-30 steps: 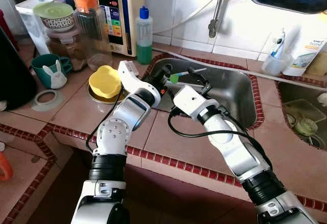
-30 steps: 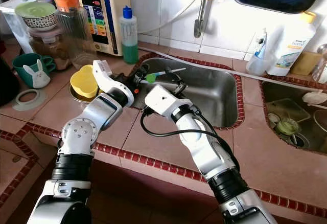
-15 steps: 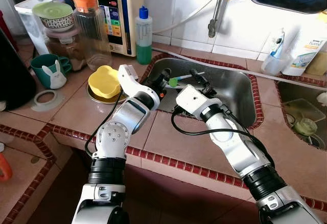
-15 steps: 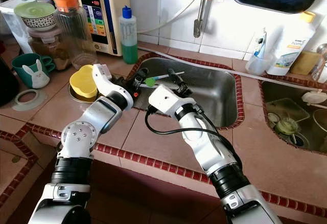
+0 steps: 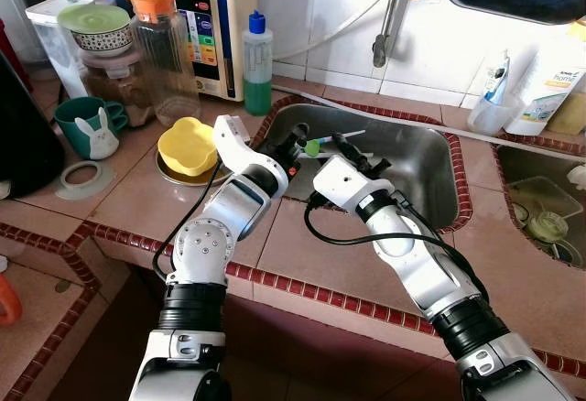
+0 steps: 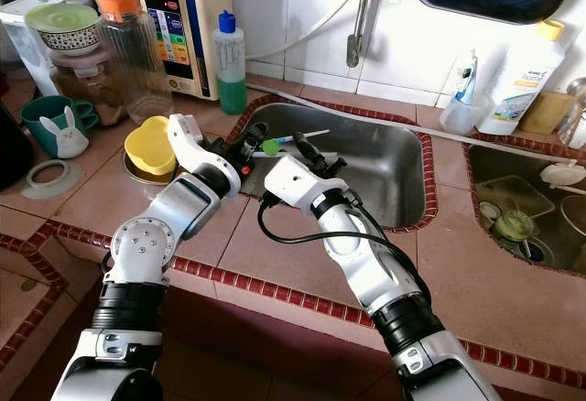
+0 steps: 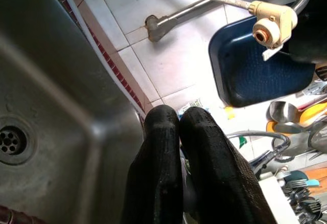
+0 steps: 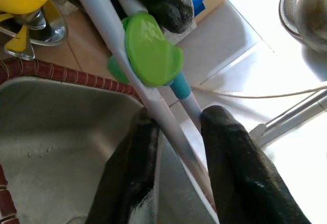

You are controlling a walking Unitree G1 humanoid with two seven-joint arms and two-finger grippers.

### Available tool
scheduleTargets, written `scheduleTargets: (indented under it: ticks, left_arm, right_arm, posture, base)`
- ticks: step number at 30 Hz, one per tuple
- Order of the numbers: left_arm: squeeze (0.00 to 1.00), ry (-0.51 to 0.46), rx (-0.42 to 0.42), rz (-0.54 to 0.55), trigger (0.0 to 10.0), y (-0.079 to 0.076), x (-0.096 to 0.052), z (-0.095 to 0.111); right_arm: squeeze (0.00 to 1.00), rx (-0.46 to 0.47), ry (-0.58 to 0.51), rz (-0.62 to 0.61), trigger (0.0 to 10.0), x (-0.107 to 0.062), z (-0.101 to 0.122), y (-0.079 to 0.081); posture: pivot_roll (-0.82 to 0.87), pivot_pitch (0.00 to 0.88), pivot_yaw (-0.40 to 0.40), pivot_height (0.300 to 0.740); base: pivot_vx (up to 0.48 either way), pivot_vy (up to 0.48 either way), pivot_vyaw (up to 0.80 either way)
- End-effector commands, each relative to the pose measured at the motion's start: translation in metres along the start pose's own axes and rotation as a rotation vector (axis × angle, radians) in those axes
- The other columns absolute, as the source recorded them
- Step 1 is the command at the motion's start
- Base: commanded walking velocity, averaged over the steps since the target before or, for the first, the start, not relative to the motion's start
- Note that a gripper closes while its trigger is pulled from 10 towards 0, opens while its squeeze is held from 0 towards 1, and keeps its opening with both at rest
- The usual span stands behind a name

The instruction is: Kitchen organization

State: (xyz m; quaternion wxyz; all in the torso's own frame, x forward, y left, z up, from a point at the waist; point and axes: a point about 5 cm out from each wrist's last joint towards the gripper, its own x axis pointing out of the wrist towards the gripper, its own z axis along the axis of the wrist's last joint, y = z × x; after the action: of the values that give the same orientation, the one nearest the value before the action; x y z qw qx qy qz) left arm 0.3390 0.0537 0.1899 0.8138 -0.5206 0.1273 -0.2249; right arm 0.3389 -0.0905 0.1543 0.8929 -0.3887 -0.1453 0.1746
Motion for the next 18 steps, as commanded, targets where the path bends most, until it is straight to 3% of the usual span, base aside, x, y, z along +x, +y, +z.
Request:
scheduleTargets:
  ticks: [1,9,10,18]
  left_arm:
    - [0.0,0.095,-0.076,-0.027,10.0,-0.0133,0.0064,-0.0378]
    - [0.0,0.132,-0.072,-0.007,10.0,-0.0126,0.0056,-0.0459]
    - [1.0,0.136,-0.076,0.003,10.0,-0.0117,0.0055,-0.0473]
    - [1.0,0.133,-0.075,0.025,10.0,-0.0083,0.0057,-0.0454]
  right_arm:
    - [0.27,0.008,-0.012,-0.055,0.0,0.0035,0.0022,-0.0126]
    - [0.27,0.002,-0.018,-0.069,0.0,0.0038,0.0021,-0.0152]
    - [0.27,0.0,-0.019,-0.071,0.0,0.0036,0.0021,-0.0157]
    - [0.27,-0.002,-0.02,-0.077,0.0,0.0023,0.0012,-0.0157]
  posture:
    - [0.07,0.009,0.005,0.74]
    - [0.06,0.013,0.008,0.74]
    - [0.06,0.013,0.008,0.74]
    - [0.06,0.013,0.011,0.74]
  base:
    - [0.0,0.0,0.0]
    - [0.0,0.0,0.0]
    - [0.0,0.0,0.0]
    - [0.0,0.0,0.0]
